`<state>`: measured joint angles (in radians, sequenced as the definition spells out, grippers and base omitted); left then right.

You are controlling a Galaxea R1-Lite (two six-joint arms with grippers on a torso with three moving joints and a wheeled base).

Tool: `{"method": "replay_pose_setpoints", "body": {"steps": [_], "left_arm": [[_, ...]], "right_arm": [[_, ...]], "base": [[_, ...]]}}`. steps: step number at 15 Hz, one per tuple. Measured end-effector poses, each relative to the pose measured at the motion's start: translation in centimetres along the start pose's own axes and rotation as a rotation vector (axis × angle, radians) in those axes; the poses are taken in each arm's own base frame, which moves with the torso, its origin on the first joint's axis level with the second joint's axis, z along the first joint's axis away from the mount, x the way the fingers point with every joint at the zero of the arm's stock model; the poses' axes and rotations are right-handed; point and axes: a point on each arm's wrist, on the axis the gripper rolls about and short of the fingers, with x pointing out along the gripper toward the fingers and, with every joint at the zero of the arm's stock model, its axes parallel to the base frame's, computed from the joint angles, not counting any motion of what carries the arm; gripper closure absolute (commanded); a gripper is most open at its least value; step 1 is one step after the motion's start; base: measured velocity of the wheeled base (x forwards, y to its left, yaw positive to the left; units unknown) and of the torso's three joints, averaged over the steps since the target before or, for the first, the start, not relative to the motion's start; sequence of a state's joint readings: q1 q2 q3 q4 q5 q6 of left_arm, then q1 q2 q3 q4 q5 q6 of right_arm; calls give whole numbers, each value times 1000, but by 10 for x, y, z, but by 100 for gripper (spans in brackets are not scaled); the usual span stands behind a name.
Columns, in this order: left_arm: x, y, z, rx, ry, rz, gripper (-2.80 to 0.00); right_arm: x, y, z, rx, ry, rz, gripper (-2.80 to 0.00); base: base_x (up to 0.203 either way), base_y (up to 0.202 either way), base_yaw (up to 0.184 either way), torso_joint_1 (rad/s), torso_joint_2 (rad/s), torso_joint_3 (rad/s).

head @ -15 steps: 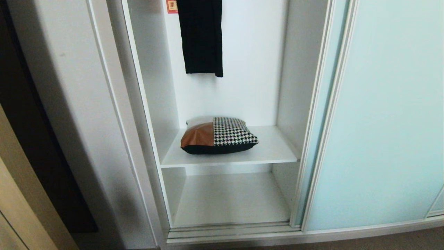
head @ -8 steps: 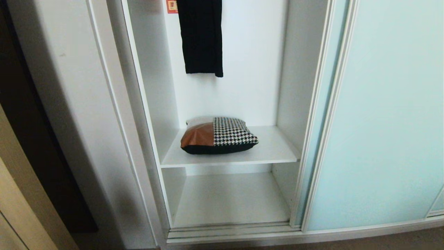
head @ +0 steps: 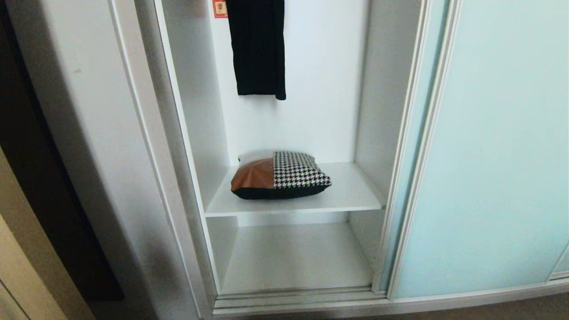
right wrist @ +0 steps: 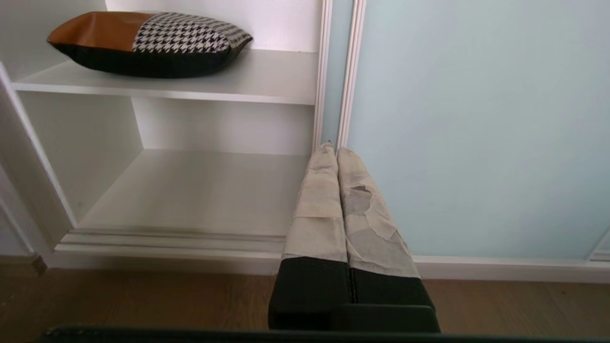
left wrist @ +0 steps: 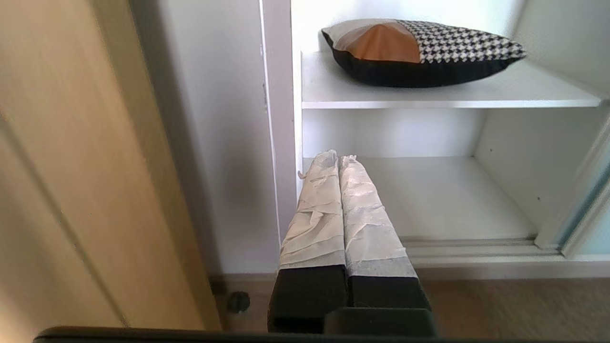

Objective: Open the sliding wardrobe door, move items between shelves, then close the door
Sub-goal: Open the door

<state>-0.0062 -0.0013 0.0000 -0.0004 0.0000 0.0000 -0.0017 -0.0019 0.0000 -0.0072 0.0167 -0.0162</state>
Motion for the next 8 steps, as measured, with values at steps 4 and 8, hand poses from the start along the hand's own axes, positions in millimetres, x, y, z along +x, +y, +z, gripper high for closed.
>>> {"method": "replay_pose_setpoints", "body": {"steps": [4, 8], "left_arm": [[0, 0, 0, -1, 0, 0, 0], [0, 0, 0, -1, 0, 0, 0]], "right_arm": [[0, 0, 0, 0, 0, 0, 0], [0, 0, 0, 0, 0, 0, 0]], "base": [[189, 0, -1, 3, 4, 0], [19, 0, 0, 5, 1, 0]]}}
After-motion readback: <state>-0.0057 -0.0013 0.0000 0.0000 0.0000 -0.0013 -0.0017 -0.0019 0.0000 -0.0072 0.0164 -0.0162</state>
